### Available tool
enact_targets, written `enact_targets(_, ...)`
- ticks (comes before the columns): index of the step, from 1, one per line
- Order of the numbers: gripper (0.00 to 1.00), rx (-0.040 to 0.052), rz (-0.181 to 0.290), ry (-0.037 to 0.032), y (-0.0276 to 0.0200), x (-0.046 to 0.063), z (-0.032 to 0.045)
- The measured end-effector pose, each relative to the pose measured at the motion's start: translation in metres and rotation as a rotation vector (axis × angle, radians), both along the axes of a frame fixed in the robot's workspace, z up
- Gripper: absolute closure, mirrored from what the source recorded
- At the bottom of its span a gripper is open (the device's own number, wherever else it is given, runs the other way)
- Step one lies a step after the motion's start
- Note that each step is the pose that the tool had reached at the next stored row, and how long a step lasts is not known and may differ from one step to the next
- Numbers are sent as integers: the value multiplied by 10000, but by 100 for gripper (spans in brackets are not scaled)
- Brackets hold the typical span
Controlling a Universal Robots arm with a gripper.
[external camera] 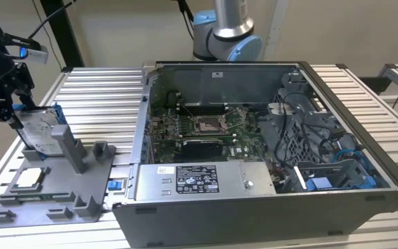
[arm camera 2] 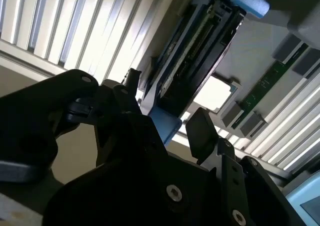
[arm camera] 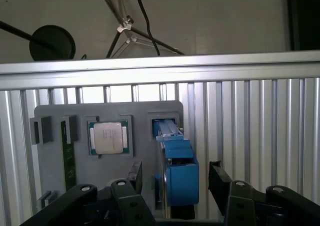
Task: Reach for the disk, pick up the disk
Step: 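Pick up the disk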
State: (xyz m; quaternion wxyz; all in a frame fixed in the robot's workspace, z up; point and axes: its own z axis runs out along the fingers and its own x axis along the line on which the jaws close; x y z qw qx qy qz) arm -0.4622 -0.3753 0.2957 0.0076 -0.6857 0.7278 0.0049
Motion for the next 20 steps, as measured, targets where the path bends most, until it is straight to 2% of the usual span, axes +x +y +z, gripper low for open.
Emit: enact_targets(20, 0, 1, 0, 0, 0, 0, -68)
